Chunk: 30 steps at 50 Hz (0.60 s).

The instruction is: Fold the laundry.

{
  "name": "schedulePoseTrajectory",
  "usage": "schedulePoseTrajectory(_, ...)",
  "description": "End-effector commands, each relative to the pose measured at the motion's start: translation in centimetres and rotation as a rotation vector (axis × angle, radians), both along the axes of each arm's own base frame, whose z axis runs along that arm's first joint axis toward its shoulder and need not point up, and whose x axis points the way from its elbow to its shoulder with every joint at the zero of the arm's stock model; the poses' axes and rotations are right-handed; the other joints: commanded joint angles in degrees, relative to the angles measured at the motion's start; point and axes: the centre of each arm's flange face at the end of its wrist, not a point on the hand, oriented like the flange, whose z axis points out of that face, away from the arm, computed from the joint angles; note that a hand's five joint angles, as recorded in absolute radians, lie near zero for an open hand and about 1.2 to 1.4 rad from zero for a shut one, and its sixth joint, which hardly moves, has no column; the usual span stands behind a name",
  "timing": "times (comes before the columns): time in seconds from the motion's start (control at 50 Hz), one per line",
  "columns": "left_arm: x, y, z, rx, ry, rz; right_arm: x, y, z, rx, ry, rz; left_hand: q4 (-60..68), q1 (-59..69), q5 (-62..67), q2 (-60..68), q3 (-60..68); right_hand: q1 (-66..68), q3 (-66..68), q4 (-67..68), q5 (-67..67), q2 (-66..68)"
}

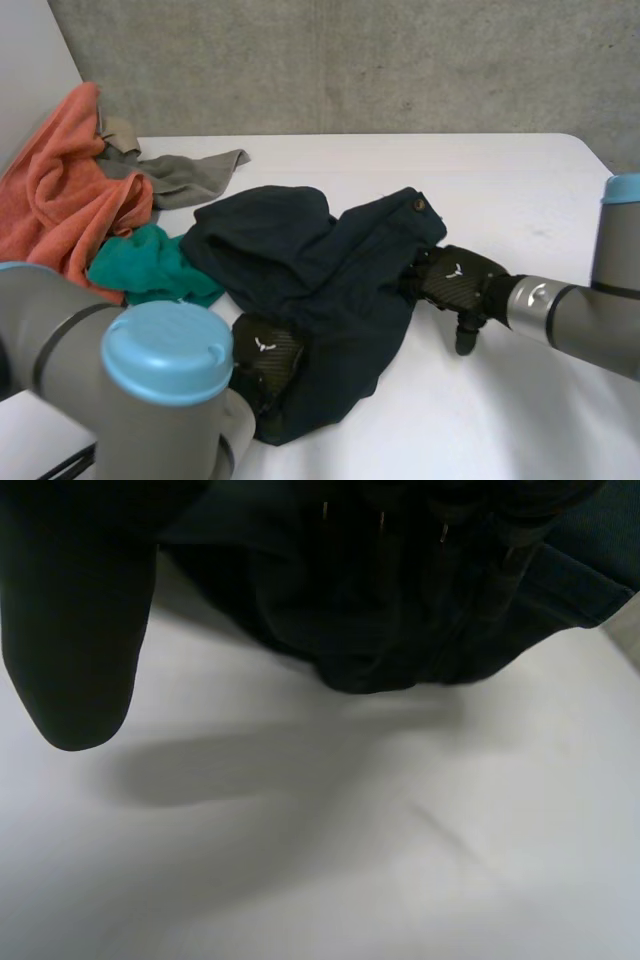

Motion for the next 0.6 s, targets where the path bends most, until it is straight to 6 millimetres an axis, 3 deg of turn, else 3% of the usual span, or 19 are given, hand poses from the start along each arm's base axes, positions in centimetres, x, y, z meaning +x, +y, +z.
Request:
schedulePoseTrajectory(0.02, -0.3, -3.7, -1.2, -0.076, -0.100, 0.065, 2.4, -1.5, -1.2, -0.093, -0.069, -0.005, 11.42, 10.68, 11.82, 11.03, 11.19, -1.21, 1.04, 0.89, 2.30, -0.14)
schedulePoseTrajectory(0.08, -0.4, -4.7, -0.8, -0.097, -0.086, 0.073, 3.0, -2.0, -1.5, -0.120, -0.084, -0.005, 20.19, 19.45, 20.59, 19.80, 19.96, -0.37, 1.88, 1.73, 3.14, 0.71)
schedulePoseTrajectory(0.16, -0.9, -6.1, 0.0, -0.136, -0.048, 0.067, 4.1, -2.4, -2.0, -0.160, -0.104, 0.013, 43.52, 42.78, 43.93, 43.13, 43.29, 1.15, 3.39, 3.24, 4.65, 2.22)
schedulePoseTrajectory(0.28, -1.0, -8.3, 0.8, -0.177, -0.026, 0.091, 5.9, -3.3, -3.4, -0.211, -0.106, 0.020, 63.75, 63.01, 64.16, 63.37, 63.53, 8.54, 10.78, 10.63, 12.05, 9.61)
schedulePoseTrajectory(0.42, -0.3, -9.7, 1.9, -0.160, 0.000, 0.127, 7.4, -4.2, -4.0, -0.253, -0.133, -0.002, 64.77, 64.03, 65.18, 64.39, 64.55, 24.65, 26.90, 26.74, 28.16, 25.72)
schedulePoseTrajectory(0.44, -0.3, -9.7, 2.0, -0.154, 0.004, 0.127, 7.6, -4.3, -3.9, -0.262, -0.138, 0.000, 64.77, 64.03, 65.18, 64.39, 64.55, 32.70, 34.94, 34.79, 36.20, 33.77)
schedulePoseTrajectory(0.46, -0.1, -9.7, 2.3, -0.144, 0.013, 0.128, 7.7, -4.5, -3.7, -0.283, -0.149, -0.003, 64.77, 64.03, 65.18, 64.39, 64.55, 53.76, 56.00, 55.85, 57.26, 54.83)
schedulePoseTrajectory(0.48, -0.1, -9.7, 2.5, -0.141, 0.021, 0.127, 7.8, -4.7, -3.4, -0.297, -0.156, -0.008, 64.77, 64.03, 65.18, 64.39, 64.55, 60.65, 62.90, 62.75, 64.16, 61.72)
schedulePoseTrajectory(0.56, 0.1, -9.8, 4.7, -0.150, 0.079, 0.137, 7.1, -6.0, -1.2, -0.362, -0.190, -0.089, 64.77, 64.03, 65.18, 64.39, 64.55, 60.72, 62.97, 62.82, 64.23, 61.79)
schedulePoseTrajectory(0.6, 0.2, -9.7, 7.1, -0.177, 0.138, 0.143, 5.8, -6.9, 1.3, -0.384, -0.229, -0.151, 64.77, 64.03, 65.18, 64.39, 64.55, 60.72, 62.97, 62.82, 64.23, 61.79)
